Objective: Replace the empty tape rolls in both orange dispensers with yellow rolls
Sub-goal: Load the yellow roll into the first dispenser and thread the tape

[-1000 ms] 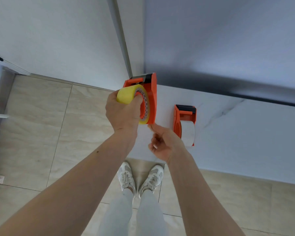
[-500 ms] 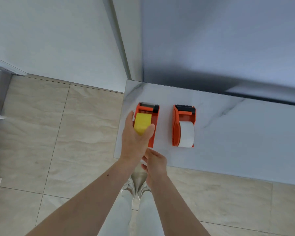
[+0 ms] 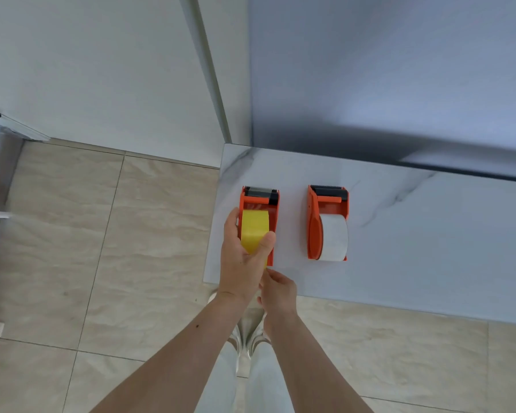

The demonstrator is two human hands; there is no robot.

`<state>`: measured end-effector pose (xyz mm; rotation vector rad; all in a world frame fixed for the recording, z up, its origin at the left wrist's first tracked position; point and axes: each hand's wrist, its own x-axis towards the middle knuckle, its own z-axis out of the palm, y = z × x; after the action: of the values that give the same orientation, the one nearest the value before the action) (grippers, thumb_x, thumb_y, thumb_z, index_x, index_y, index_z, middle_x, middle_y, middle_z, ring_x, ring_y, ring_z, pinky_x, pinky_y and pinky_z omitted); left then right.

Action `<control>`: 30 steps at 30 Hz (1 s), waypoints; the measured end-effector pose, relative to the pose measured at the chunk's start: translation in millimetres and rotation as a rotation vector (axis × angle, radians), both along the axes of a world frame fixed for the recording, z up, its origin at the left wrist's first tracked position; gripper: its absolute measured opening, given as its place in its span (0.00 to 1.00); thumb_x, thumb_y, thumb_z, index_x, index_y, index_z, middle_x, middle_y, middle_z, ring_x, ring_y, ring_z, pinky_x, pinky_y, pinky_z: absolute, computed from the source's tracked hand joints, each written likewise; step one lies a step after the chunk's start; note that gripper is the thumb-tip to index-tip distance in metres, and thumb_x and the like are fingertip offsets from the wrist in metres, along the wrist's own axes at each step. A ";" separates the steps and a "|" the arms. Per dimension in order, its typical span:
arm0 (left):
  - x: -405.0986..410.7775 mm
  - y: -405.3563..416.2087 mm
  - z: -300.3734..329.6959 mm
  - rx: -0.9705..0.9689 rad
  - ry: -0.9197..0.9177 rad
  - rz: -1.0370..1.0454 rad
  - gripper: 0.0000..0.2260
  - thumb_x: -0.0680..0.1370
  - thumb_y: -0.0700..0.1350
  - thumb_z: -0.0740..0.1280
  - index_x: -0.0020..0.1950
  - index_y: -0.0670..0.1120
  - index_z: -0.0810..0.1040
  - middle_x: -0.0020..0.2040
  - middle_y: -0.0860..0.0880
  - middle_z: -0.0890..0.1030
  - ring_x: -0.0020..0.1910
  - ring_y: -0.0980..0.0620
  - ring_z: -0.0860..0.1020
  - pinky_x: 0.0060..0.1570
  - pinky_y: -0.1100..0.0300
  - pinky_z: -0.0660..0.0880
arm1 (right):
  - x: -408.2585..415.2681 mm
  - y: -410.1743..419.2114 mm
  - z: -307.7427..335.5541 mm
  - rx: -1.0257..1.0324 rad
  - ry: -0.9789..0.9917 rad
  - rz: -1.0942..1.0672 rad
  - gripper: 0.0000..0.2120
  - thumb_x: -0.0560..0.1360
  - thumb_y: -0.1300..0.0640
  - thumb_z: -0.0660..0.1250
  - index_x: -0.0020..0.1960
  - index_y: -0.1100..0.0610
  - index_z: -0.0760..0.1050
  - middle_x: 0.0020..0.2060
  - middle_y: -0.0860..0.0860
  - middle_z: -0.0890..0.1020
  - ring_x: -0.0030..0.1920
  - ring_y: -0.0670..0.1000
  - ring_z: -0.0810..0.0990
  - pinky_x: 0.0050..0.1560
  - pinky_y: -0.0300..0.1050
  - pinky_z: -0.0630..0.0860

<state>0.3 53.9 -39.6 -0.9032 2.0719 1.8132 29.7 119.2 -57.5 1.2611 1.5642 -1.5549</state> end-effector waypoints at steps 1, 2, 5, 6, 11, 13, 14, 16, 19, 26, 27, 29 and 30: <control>-0.5 0.3 -0.8 0.001 0.004 0.002 0.35 0.74 0.52 0.73 0.77 0.54 0.60 0.64 0.47 0.78 0.61 0.51 0.79 0.64 0.48 0.77 | -0.5 -0.3 -1.2 0.008 0.003 0.011 0.14 0.77 0.62 0.64 0.35 0.56 0.81 0.27 0.45 0.80 0.31 0.45 0.74 0.35 0.40 0.70; -0.9 0.6 -1.3 0.003 0.006 0.003 0.34 0.74 0.50 0.72 0.76 0.53 0.60 0.64 0.47 0.78 0.61 0.51 0.79 0.64 0.49 0.77 | -0.9 -0.4 -2.1 0.018 0.002 0.019 0.14 0.77 0.62 0.64 0.35 0.56 0.81 0.27 0.45 0.80 0.31 0.46 0.75 0.36 0.40 0.70; -1.9 1.5 -2.6 0.005 -0.002 -0.006 0.36 0.73 0.52 0.72 0.77 0.53 0.59 0.65 0.48 0.78 0.62 0.53 0.78 0.65 0.50 0.76 | -1.8 -0.7 -4.3 0.041 -0.010 0.039 0.14 0.78 0.62 0.63 0.35 0.55 0.81 0.30 0.47 0.81 0.34 0.47 0.77 0.39 0.43 0.71; -1.7 1.3 -3.4 0.006 -0.004 -0.009 0.36 0.74 0.52 0.72 0.78 0.53 0.58 0.66 0.49 0.77 0.63 0.53 0.78 0.66 0.51 0.75 | -2.0 -1.0 -4.5 0.049 -0.011 0.046 0.15 0.78 0.62 0.63 0.35 0.55 0.81 0.30 0.48 0.81 0.34 0.47 0.77 0.40 0.44 0.72; -1.0 2.3 -8.3 0.008 -0.013 -0.012 0.37 0.77 0.47 0.72 0.80 0.50 0.55 0.69 0.50 0.75 0.66 0.53 0.75 0.69 0.54 0.72 | -2.7 0.2 -10.7 0.106 -0.017 0.131 0.15 0.77 0.61 0.62 0.33 0.54 0.79 0.31 0.49 0.81 0.35 0.50 0.76 0.42 0.47 0.72; -1.7 2.3 -8.2 0.005 -0.019 -0.017 0.38 0.77 0.46 0.72 0.80 0.50 0.54 0.70 0.50 0.74 0.67 0.54 0.74 0.67 0.59 0.72 | -3.0 2.2 -16.1 0.137 -0.007 0.204 0.15 0.76 0.61 0.62 0.32 0.54 0.78 0.31 0.51 0.81 0.35 0.51 0.75 0.41 0.48 0.72; -2.0 2.1 -7.5 0.004 -0.021 -0.021 0.38 0.77 0.46 0.72 0.81 0.50 0.54 0.70 0.51 0.73 0.66 0.55 0.74 0.63 0.65 0.72 | -3.4 3.8 -18.7 0.159 -0.006 0.253 0.15 0.76 0.61 0.62 0.31 0.56 0.76 0.31 0.51 0.80 0.34 0.52 0.74 0.40 0.48 0.71; -3.2 0.4 -4.8 0.003 -0.027 -0.031 0.37 0.77 0.47 0.72 0.80 0.50 0.56 0.69 0.55 0.73 0.64 0.58 0.74 0.53 0.75 0.70 | -4.6 8.4 -20.7 0.208 -0.022 0.356 0.14 0.74 0.60 0.61 0.30 0.56 0.71 0.29 0.52 0.75 0.33 0.53 0.69 0.36 0.45 0.67; -3.5 -2.4 -5.7 0.000 -0.020 -0.040 0.32 0.75 0.49 0.74 0.75 0.55 0.63 0.62 0.55 0.77 0.58 0.58 0.77 0.49 0.72 0.74 | -5.5 18.4 -13.2 0.306 -0.016 0.471 0.09 0.75 0.62 0.59 0.36 0.57 0.67 0.33 0.51 0.71 0.33 0.51 0.66 0.31 0.42 0.61; -7.8 -13.6 -25.3 -0.009 -0.081 -0.009 0.45 0.61 0.66 0.79 0.73 0.56 0.65 0.70 0.47 0.71 0.69 0.48 0.73 0.65 0.46 0.75 | -38.0 11.4 16.8 0.176 0.384 0.310 0.23 0.84 0.45 0.49 0.78 0.50 0.61 0.75 0.45 0.66 0.75 0.46 0.63 0.76 0.51 0.61; -9.4 -17.4 -28.7 0.063 -0.107 -0.024 0.49 0.59 0.66 0.80 0.75 0.58 0.63 0.73 0.46 0.71 0.70 0.47 0.73 0.66 0.45 0.74 | -47.2 11.7 15.9 0.124 0.389 0.297 0.24 0.84 0.45 0.48 0.79 0.49 0.58 0.76 0.44 0.64 0.77 0.44 0.60 0.77 0.50 0.58; -14.1 -23.3 -26.7 0.167 -0.120 -0.092 0.51 0.60 0.63 0.82 0.77 0.58 0.59 0.74 0.47 0.71 0.70 0.48 0.74 0.66 0.44 0.74 | -61.6 15.7 12.5 0.034 0.366 0.254 0.23 0.84 0.43 0.47 0.77 0.47 0.63 0.72 0.44 0.71 0.73 0.44 0.66 0.74 0.45 0.62; -16.6 -24.7 -24.8 0.197 -0.104 -0.121 0.49 0.63 0.59 0.82 0.78 0.57 0.59 0.71 0.48 0.75 0.67 0.50 0.77 0.65 0.45 0.76 | -66.9 17.2 9.5 0.003 0.344 0.239 0.22 0.84 0.42 0.47 0.73 0.46 0.68 0.64 0.44 0.77 0.67 0.44 0.72 0.68 0.44 0.68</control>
<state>-16.3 29.2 -64.4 -0.7842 1.8070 1.8275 -37.2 136.4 -48.0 0.7995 1.8523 -1.6728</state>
